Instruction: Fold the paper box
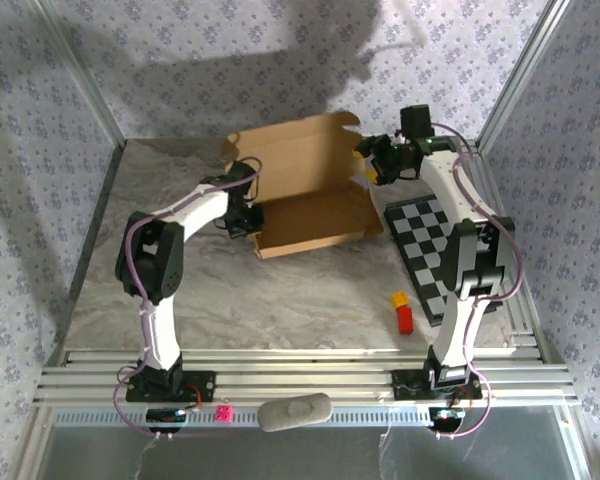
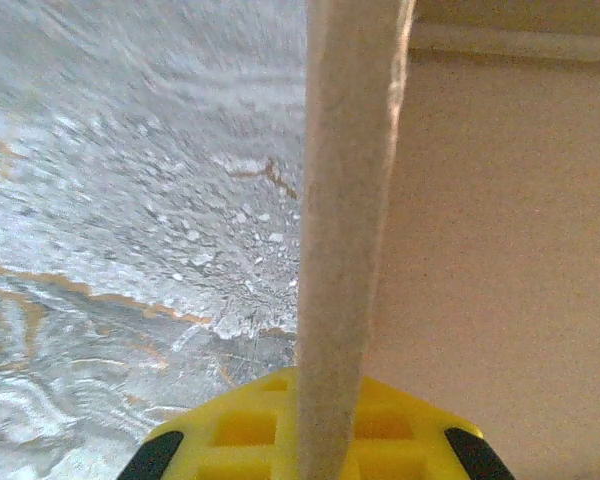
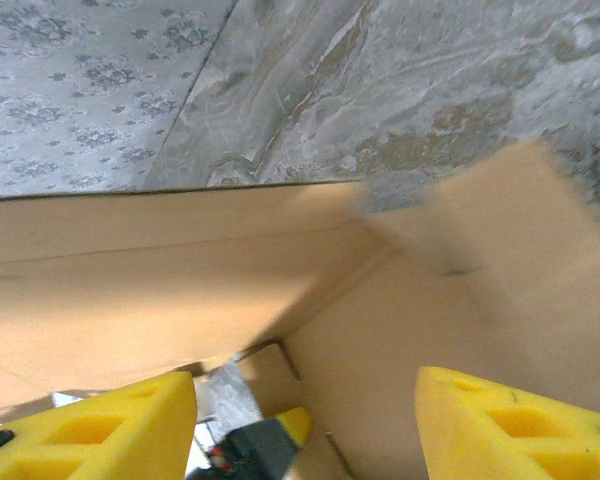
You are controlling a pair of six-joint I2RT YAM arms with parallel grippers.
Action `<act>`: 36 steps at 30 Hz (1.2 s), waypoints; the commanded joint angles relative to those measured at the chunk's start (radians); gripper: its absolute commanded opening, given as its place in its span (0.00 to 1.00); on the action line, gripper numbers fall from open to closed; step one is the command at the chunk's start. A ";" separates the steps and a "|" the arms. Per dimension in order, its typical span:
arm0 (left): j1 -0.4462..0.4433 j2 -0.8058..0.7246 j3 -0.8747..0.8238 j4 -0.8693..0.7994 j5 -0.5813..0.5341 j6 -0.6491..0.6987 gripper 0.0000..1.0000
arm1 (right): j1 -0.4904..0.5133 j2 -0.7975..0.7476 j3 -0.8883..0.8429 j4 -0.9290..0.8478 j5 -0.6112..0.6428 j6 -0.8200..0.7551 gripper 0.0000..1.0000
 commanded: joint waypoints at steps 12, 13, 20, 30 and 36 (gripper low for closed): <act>0.130 -0.211 -0.018 0.003 0.242 0.111 0.00 | -0.180 -0.137 -0.284 0.212 -0.247 0.083 0.56; 0.130 -0.212 -0.018 0.003 0.243 0.110 0.00 | -0.165 -0.120 -0.264 0.224 -0.268 0.095 0.54; 0.130 -0.200 -0.009 0.006 0.242 0.101 0.00 | -0.085 -0.084 -0.188 0.269 -0.285 0.167 0.46; 0.123 -0.173 0.013 0.002 0.228 0.105 0.00 | -0.039 -0.142 -0.194 0.357 -0.268 0.244 0.38; 0.116 -0.155 0.028 -0.035 0.216 0.105 0.00 | -0.035 -0.174 -0.207 0.415 -0.266 0.302 0.38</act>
